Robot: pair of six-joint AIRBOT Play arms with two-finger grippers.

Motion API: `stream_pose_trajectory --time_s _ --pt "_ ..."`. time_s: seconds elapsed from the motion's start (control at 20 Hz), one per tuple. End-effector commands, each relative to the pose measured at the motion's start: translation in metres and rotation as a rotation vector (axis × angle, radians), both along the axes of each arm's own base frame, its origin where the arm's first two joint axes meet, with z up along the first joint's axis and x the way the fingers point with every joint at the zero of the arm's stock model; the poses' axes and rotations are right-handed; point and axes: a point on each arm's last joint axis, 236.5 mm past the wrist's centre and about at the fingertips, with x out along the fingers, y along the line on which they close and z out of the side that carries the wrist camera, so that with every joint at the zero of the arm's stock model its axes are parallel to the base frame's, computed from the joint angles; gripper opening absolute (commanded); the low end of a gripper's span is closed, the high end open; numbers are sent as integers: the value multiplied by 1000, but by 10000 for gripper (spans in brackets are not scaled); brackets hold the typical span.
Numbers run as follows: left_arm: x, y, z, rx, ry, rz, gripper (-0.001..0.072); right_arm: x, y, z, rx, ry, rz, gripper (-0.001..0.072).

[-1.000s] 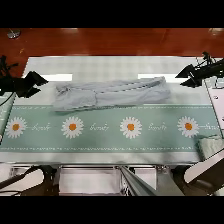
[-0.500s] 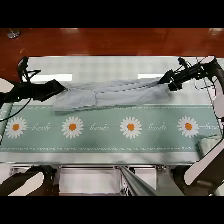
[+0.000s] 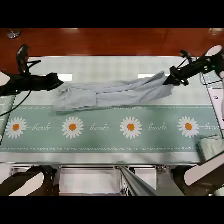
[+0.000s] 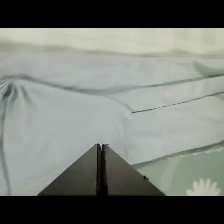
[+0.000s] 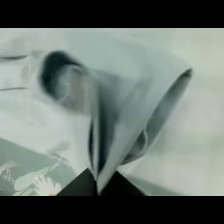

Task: Fold the shirts.

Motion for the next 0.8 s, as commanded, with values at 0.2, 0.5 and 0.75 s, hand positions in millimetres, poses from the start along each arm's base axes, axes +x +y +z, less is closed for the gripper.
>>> stream_pose_trajectory --time_s 0.2,0.5,0.75 --pt "-11 -104 48 152 -200 -309 17 -122 -13 83 -90 -217 -131 27" --pt "-23 -245 -13 68 -122 -435 16 -167 7 111 -101 -316 -196 28" --pt "-43 -352 -80 27 100 -514 16 -166 19 129 -46 -369 -205 28"
